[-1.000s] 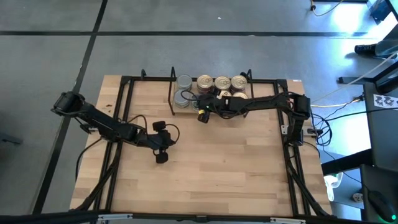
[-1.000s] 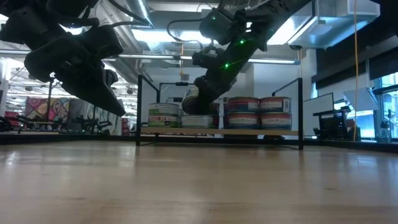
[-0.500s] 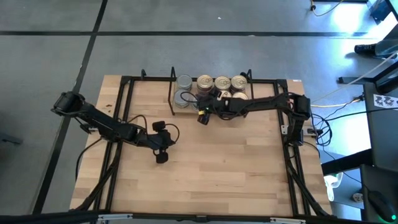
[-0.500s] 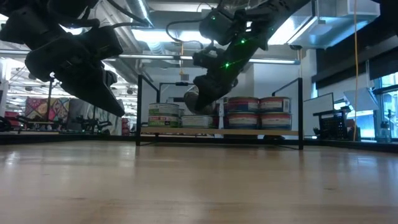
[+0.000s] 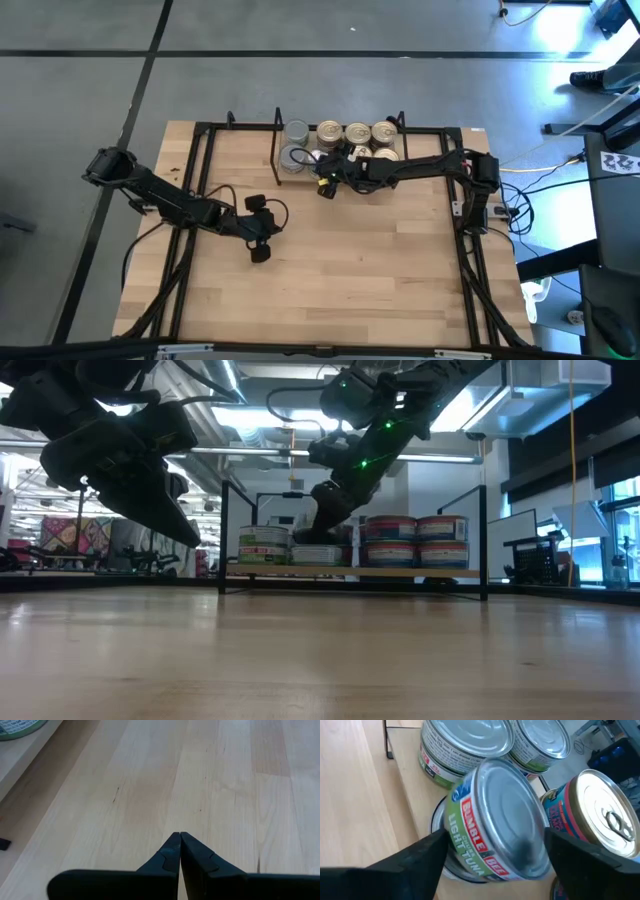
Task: Stack canned seafood by type on shelf
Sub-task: Stack the green tuna can on top of the other green tuna can on the shelf, then return to Home Position
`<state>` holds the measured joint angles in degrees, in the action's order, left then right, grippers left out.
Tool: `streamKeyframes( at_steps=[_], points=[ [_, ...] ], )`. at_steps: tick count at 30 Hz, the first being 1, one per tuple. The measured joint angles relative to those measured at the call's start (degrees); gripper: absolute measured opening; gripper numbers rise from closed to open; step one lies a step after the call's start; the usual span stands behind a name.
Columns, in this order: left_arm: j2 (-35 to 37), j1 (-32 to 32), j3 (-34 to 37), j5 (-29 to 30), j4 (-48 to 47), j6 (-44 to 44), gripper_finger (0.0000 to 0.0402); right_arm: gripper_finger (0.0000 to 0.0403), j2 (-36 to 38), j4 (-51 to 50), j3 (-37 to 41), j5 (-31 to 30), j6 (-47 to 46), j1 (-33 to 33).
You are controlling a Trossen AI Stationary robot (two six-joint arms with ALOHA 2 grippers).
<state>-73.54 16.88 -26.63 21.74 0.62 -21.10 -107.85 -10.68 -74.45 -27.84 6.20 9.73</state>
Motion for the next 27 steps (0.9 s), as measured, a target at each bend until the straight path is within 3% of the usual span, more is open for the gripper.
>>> streamKeyframes(
  at_steps=[7, 14, 20, 27],
  points=[
    [0.0, 0.0, 0.0, 0.0, 0.0, 0.0, 0.0008, 0.0348, 0.0, -0.87, -0.26, 0.41, -0.58, -0.11],
    [0.0, 0.0, 0.0, -0.01, 0.02, -0.03, 0.0008, 0.0342, 0.0, -13.88, -7.1, 2.58, -1.86, -1.35],
    [0.0, 0.0, 0.0, -0.02, 0.1, -1.37, 0.0008, 0.0341, 0.02, -31.38, -13.46, 8.24, -5.44, -6.15],
    [0.0, 0.0, 0.0, -0.04, 4.63, 0.8, 0.0008, 0.0341, 0.07, -38.33, -11.96, 20.64, -17.45, -14.45]
  ],
)
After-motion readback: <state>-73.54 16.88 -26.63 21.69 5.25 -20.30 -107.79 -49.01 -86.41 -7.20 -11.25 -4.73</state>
